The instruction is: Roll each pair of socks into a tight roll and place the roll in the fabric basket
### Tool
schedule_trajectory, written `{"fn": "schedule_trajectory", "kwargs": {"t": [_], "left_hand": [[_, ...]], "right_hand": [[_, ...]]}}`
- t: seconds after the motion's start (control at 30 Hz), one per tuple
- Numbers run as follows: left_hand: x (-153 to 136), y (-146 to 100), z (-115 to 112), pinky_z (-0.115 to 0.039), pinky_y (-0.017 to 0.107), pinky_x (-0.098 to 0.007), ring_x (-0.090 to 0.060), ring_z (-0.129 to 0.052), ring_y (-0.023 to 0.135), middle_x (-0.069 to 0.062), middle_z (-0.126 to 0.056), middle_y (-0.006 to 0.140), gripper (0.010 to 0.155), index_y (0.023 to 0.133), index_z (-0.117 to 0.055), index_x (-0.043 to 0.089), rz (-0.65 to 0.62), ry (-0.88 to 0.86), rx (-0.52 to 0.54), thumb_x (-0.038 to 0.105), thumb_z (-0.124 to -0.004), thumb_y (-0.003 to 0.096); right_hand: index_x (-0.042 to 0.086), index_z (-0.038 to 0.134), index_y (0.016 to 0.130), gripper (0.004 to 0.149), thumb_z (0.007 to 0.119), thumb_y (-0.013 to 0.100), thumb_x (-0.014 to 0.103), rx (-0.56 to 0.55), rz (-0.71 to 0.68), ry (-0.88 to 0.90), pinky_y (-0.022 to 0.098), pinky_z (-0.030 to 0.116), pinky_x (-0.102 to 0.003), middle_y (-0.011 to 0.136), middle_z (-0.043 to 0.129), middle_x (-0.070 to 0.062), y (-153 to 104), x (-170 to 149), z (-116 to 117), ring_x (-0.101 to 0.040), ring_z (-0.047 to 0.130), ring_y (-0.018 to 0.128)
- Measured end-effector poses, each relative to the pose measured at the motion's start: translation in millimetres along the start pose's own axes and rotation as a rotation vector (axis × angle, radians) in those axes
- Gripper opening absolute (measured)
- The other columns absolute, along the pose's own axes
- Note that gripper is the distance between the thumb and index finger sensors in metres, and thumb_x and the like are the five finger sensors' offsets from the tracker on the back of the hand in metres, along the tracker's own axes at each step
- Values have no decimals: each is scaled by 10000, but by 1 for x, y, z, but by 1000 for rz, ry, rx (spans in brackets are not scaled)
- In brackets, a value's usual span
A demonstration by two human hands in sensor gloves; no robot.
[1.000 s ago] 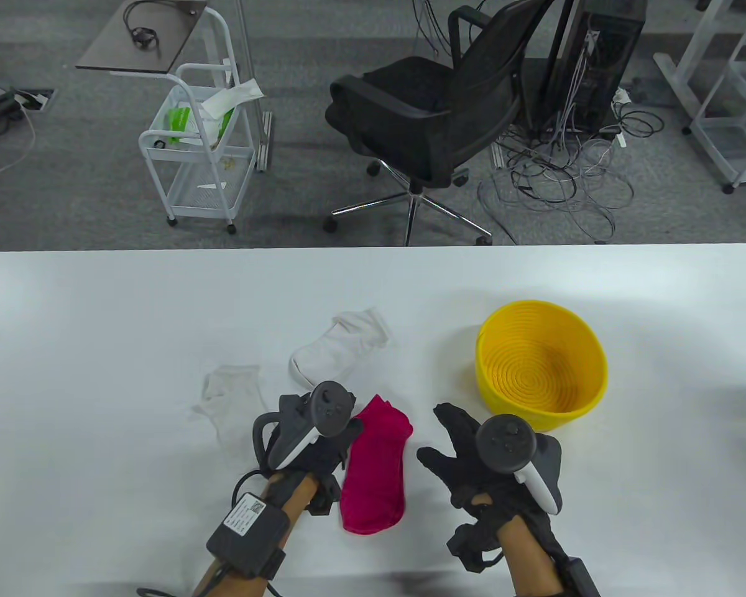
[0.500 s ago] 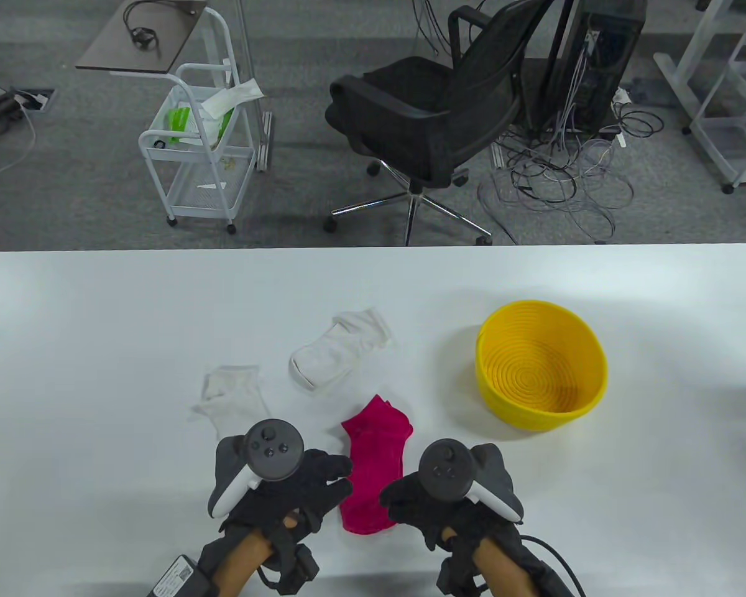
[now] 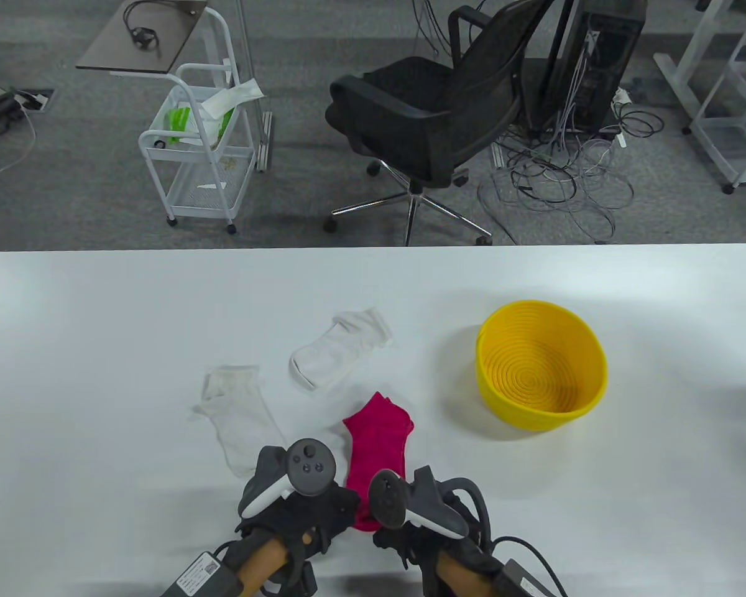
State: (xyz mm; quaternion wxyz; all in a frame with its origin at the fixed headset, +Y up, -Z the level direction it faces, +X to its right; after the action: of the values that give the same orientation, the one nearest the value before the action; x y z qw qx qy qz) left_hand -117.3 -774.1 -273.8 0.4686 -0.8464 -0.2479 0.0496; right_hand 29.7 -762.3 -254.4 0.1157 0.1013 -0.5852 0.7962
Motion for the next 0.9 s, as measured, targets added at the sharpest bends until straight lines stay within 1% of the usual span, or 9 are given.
{"fn": "schedule_trajectory", "kwargs": {"t": [0.07, 0.2, 0.27, 0.3, 0.4, 0.53, 0.7, 0.8, 0.9], "left_hand": [[-1, 3, -3, -733, 462, -437, -269, -914, 610, -84, -883, 804, 522, 862, -868, 266, -2, 13, -11, 451, -829, 375], [1, 3, -1, -736, 450, -446, -270, -924, 584, -81, -902, 777, 521, 840, -891, 263, -17, 27, 21, 463, -852, 360], [9, -3, 10, -751, 440, -442, -250, -944, 560, -51, -924, 748, 523, 831, -897, 266, -46, 88, 137, 468, -863, 349], [11, -6, 13, -754, 445, -439, -241, -946, 561, -42, -925, 748, 523, 831, -894, 278, -54, 101, 161, 471, -868, 345], [17, -8, 13, -727, 496, -448, -240, -912, 629, -35, -877, 809, 538, 847, -882, 302, -82, 99, 118, 478, -884, 338], [17, -3, 0, -685, 543, -462, -245, -854, 704, -29, -803, 877, 588, 873, -852, 317, -94, 150, 67, 500, -904, 317], [22, 5, -9, -674, 559, -465, -237, -840, 721, -17, -792, 880, 566, 835, -882, 318, -114, 215, 83, 506, -922, 302], [26, 8, -10, -700, 538, -458, -235, -876, 651, -13, -852, 812, 473, 771, -916, 318, -120, 242, 158, 462, -915, 321], [29, 10, -11, -701, 534, -461, -238, -884, 629, -14, -870, 788, 433, 755, -921, 301, -128, 249, 161, 434, -885, 345]], "right_hand": [[376, 837, 817, 555, 957, 296, 524, -32, -4, -30, 629, 733, -518, 836, 911, 108, 1, 3, 0, -155, 958, 745], [390, 898, 725, 391, 947, 344, 463, -74, 6, -6, 618, 754, -498, 743, 965, 130, 8, 1, -2, -128, 1000, 679], [388, 901, 727, 383, 941, 352, 458, -37, 11, 44, 627, 745, -498, 744, 960, 134, 10, -4, -2, -129, 990, 686], [385, 902, 729, 384, 940, 354, 457, -30, 12, 61, 630, 741, -499, 747, 959, 134, 11, -6, -2, -130, 986, 691], [383, 903, 736, 387, 938, 358, 454, 16, 12, 137, 647, 720, -507, 758, 955, 138, 14, -14, -2, -132, 967, 708], [379, 904, 743, 386, 933, 365, 457, 103, 4, 245, 669, 690, -524, 774, 954, 142, 19, -25, -2, -132, 950, 740], [372, 905, 750, 388, 929, 371, 454, 160, 7, 317, 681, 669, -539, 778, 956, 134, 22, -33, -2, -135, 942, 749], [361, 906, 753, 390, 927, 374, 453, 156, 9, 311, 678, 672, -541, 774, 962, 124, 22, -33, -2, -142, 952, 739], [354, 906, 756, 391, 919, 379, 457, 133, 38, 305, 666, 684, -538, 766, 968, 112, 23, -35, -2, -144, 965, 719]]}}
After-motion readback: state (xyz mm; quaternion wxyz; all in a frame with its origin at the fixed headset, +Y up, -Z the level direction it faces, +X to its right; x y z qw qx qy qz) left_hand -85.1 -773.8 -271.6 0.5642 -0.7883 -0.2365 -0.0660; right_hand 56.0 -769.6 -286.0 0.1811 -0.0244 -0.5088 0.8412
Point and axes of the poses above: the tracker on the back of each hand, its own x axis roughly to the thumb side, its own y axis roughly from the wrist to the fingertips, z = x × y, the point moved 3 cm from there along y, roughly from the wrist to the fingertips
